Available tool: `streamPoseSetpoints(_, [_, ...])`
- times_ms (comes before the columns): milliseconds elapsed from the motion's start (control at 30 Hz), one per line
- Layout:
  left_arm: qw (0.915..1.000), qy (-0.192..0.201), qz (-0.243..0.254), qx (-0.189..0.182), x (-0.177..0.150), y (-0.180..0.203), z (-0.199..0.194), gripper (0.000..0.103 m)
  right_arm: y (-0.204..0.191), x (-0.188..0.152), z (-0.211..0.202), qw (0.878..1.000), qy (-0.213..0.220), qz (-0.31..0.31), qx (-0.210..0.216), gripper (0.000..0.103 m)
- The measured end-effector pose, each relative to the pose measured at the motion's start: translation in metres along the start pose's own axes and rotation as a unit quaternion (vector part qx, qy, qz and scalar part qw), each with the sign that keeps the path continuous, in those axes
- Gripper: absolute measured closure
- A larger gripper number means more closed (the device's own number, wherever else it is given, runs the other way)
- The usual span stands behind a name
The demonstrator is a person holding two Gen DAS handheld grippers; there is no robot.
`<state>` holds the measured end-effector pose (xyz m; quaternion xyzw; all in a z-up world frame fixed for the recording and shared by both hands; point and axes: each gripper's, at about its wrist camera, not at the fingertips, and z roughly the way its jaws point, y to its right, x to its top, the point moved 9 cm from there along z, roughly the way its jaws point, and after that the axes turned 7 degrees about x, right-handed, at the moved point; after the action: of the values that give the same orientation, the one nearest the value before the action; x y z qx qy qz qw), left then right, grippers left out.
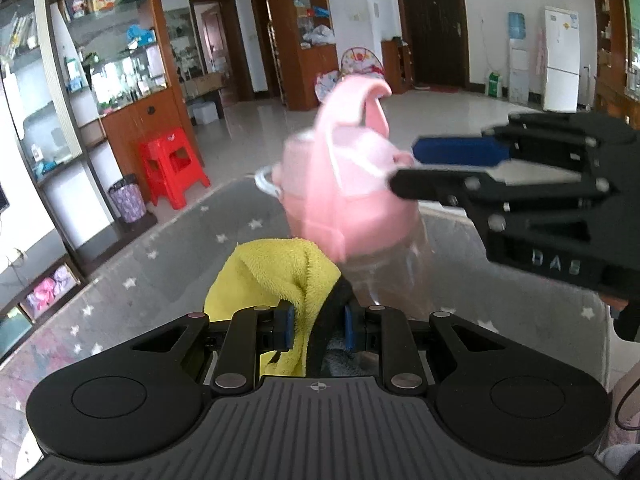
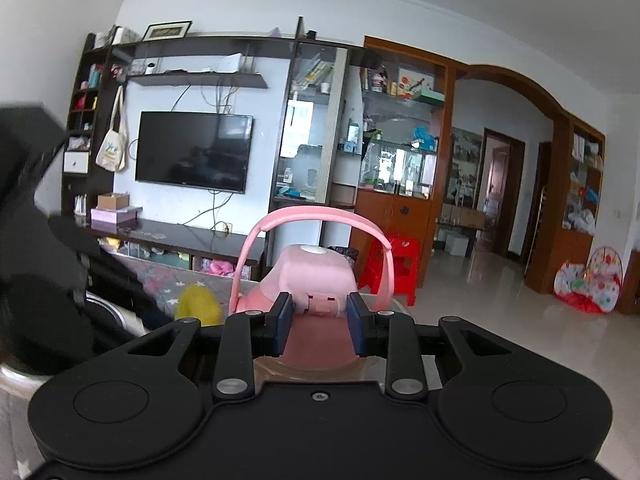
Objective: Clean container
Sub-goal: 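Wipe the bottle body with the cloth in the left gripper while the right gripper holds it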
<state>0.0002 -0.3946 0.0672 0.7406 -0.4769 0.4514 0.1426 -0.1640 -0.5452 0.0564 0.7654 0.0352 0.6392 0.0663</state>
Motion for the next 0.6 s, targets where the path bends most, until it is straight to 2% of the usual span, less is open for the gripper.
streamPoseSetpoints(600, [0.9983, -0.040, 0.016, -0.039, -0.031, 0.029, 0.028, 0.080, -0.014, 0.013, 0.006, 1.000, -0.003, -0.015, -0.008, 0.074])
